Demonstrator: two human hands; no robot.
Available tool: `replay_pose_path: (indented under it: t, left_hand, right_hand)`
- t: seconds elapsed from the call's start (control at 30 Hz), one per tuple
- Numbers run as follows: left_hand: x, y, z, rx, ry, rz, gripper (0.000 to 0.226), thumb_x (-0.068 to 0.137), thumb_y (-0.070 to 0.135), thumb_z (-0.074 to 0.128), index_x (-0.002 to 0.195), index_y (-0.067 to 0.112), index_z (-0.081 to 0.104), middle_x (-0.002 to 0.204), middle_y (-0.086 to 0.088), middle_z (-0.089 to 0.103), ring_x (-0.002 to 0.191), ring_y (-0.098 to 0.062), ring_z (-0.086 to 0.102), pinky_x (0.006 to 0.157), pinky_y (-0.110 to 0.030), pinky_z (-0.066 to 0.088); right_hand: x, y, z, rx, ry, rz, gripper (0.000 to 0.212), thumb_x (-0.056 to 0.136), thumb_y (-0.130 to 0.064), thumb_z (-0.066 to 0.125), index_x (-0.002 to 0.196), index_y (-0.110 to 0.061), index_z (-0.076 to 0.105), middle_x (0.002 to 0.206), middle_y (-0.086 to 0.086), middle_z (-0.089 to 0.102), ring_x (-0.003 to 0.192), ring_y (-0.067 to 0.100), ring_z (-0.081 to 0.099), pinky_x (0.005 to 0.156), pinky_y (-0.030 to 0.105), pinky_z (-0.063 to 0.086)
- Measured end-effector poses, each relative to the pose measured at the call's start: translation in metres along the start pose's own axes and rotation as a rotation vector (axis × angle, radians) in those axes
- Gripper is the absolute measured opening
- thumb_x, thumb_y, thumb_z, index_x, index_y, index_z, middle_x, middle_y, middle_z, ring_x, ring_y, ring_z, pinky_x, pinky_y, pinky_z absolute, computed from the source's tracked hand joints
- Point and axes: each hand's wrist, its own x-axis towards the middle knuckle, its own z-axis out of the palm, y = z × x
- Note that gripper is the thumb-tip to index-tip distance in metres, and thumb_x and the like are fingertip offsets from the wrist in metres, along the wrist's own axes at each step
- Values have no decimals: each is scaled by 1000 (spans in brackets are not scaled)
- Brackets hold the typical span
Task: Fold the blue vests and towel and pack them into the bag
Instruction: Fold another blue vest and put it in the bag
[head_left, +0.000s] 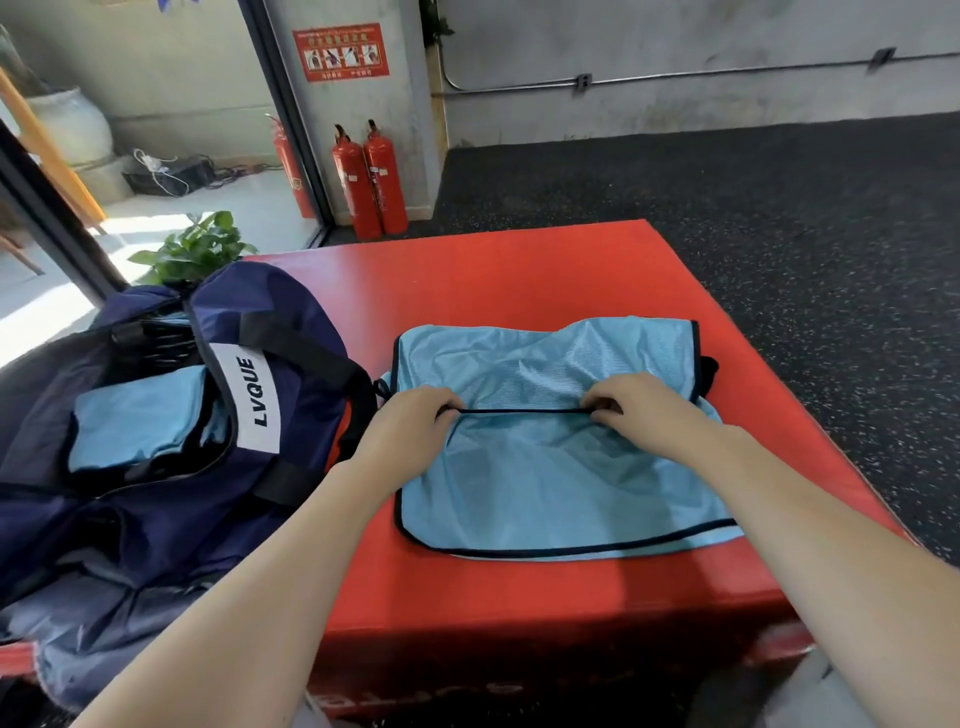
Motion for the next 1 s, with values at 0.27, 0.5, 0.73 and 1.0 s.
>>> replay_pose_path:
  t: [0.27,0.5,0.73,1.0]
  left_hand:
    - [-27,-7,-17,-6,99,49,26,91,3,60,108,19,70,101,12,69,95,-4,60,88,-22,47]
    - [-55,1,-26,77,152,95,24,82,-7,55,83,17,58,75,13,55,67,-12,50,66,-29,39]
    - [-85,11,-16,189,55,256,37,76,-10,52,83,20,72,87,10,67,87,-19,59,79,-41,50]
    - [-119,17,-18,251,-156,184,35,90,13,49,112,25,73,113,14,69,114,-12,57,98,-37,44]
  right_hand:
    - [-40,28,-28,113,161,78,16,90,-10,70,100,-22,76,92,-12,71,87,6,65,77,16,44]
    - [-95,43,-40,232,282,137,33,87,-9,73,86,-40,62,90,-13,71,87,2,66,83,23,49]
    - [-137,58,-39,-25,155,76,52,86,3,55,72,-46,65,88,-17,68,84,11,66,83,40,54]
    - [-163,44,-27,-220,-86,88,22,90,-39,63,110,-33,73,107,-18,65,107,10,58,98,37,45]
